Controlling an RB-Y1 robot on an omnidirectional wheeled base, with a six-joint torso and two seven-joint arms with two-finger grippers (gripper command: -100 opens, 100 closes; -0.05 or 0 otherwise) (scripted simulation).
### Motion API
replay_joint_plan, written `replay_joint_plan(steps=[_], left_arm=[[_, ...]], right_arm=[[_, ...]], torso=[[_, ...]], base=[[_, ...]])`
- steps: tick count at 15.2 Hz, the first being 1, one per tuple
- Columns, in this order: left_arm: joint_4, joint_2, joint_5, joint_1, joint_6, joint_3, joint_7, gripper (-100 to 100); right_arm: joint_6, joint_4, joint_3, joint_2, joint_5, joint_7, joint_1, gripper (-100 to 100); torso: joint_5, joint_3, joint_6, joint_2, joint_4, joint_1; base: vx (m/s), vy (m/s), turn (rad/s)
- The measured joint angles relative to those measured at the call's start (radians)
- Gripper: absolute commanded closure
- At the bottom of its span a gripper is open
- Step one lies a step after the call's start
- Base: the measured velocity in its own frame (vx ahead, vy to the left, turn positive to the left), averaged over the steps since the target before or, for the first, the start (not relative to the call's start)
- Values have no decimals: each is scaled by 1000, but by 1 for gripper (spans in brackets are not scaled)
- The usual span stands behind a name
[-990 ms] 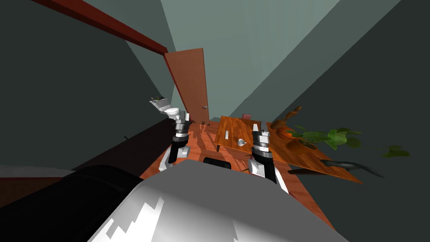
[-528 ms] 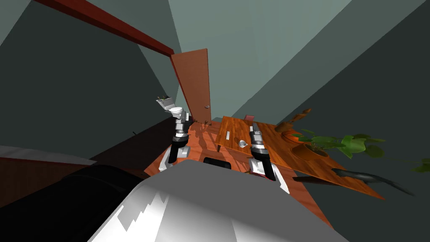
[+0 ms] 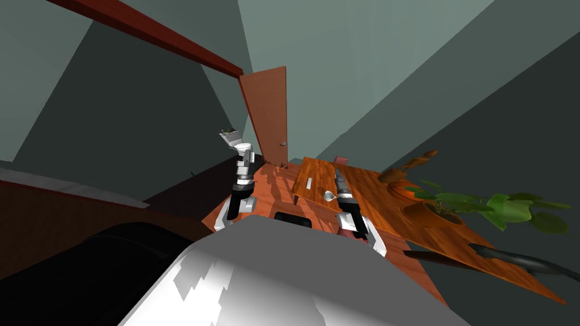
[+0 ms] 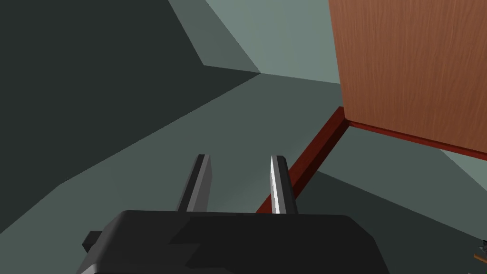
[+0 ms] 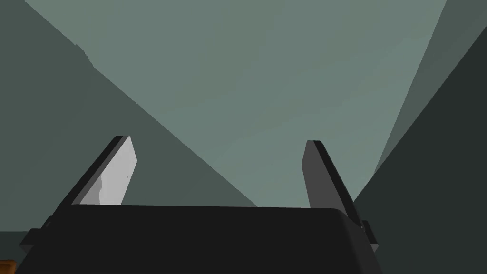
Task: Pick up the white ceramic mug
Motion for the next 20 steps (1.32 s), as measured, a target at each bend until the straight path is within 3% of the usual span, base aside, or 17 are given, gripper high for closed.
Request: replay_joint_plan(steps=[10,13,20], left_arm=[[0,0,0,0,0,0,0,0],[0,0,0,0,0,0,0,0],[0,0,0,0,0,0,0,0]], right_arm=[[148,185,-30,-57,-27,103,-93,-100],[171,235,-37,-69,-34,122,-112,-100],[267,389,-58,-82,-49,204,-182,-100]], torso=[[0,0,0,0,0,-1],[0,0,0,0,0,0],[0,0,0,0,0,-1]], base=[[-5,-39,131],[-7,-30,106],[-9,-41,126]])
